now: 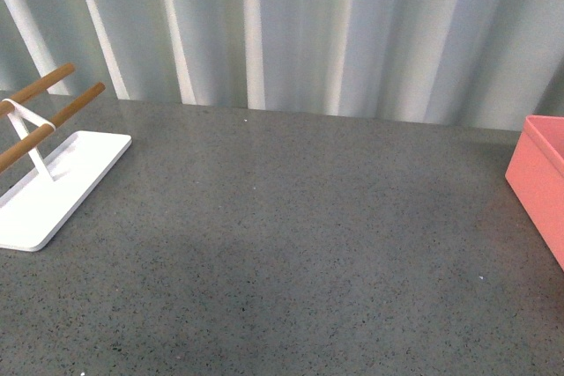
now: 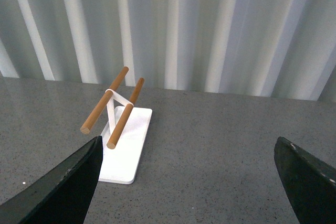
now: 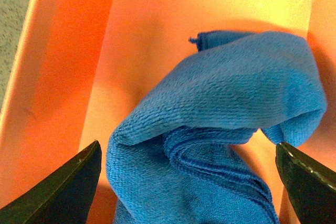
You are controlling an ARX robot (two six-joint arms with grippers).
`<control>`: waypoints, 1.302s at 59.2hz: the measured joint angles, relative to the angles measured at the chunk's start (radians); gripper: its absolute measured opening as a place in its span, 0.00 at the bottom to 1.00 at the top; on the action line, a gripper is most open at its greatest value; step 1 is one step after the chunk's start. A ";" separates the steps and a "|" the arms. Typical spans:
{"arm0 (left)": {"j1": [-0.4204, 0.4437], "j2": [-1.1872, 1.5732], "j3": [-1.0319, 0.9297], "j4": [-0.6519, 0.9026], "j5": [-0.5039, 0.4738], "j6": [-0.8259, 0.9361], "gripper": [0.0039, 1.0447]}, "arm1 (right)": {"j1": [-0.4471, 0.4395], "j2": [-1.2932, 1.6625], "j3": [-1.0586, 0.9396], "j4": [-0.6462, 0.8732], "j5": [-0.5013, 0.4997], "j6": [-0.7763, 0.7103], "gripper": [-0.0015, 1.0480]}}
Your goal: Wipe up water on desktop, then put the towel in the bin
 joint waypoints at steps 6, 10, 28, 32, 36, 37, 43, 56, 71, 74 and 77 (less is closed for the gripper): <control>0.000 0.000 0.000 0.000 0.000 0.000 0.94 | 0.002 -0.043 0.002 0.000 -0.034 0.019 0.93; 0.000 0.000 0.000 0.000 0.000 0.000 0.94 | 0.005 -0.089 0.001 0.017 -0.052 0.039 0.93; 0.000 0.000 0.000 0.000 0.000 0.000 0.94 | 0.129 -0.537 -0.142 0.208 -0.096 0.192 0.93; 0.000 0.000 0.000 0.000 0.000 0.000 0.94 | 0.200 -0.682 -0.211 0.178 -0.134 0.191 0.93; 0.000 0.000 0.000 0.000 0.000 0.000 0.94 | 0.258 -0.790 -0.264 0.142 -0.148 0.190 0.93; 0.000 0.000 0.000 0.000 0.000 0.000 0.94 | 0.274 -0.819 -0.278 0.130 -0.148 0.189 0.93; 0.000 0.000 0.000 0.000 0.000 0.000 0.94 | 0.348 -0.963 -0.340 0.080 -0.134 0.182 0.93; 0.000 0.000 0.000 0.000 0.000 0.000 0.94 | 0.525 -1.266 -0.581 0.319 0.278 0.378 0.74; 0.000 0.000 0.000 0.000 0.000 0.000 0.94 | 0.533 -1.458 -0.896 0.447 0.373 0.538 0.16; 0.000 0.000 0.000 0.000 -0.001 0.000 0.94 | 0.533 -1.480 -0.918 0.454 0.372 0.541 0.08; 0.000 0.000 0.000 0.000 -0.001 0.000 0.94 | 0.534 -1.498 -0.935 0.458 0.373 0.542 0.03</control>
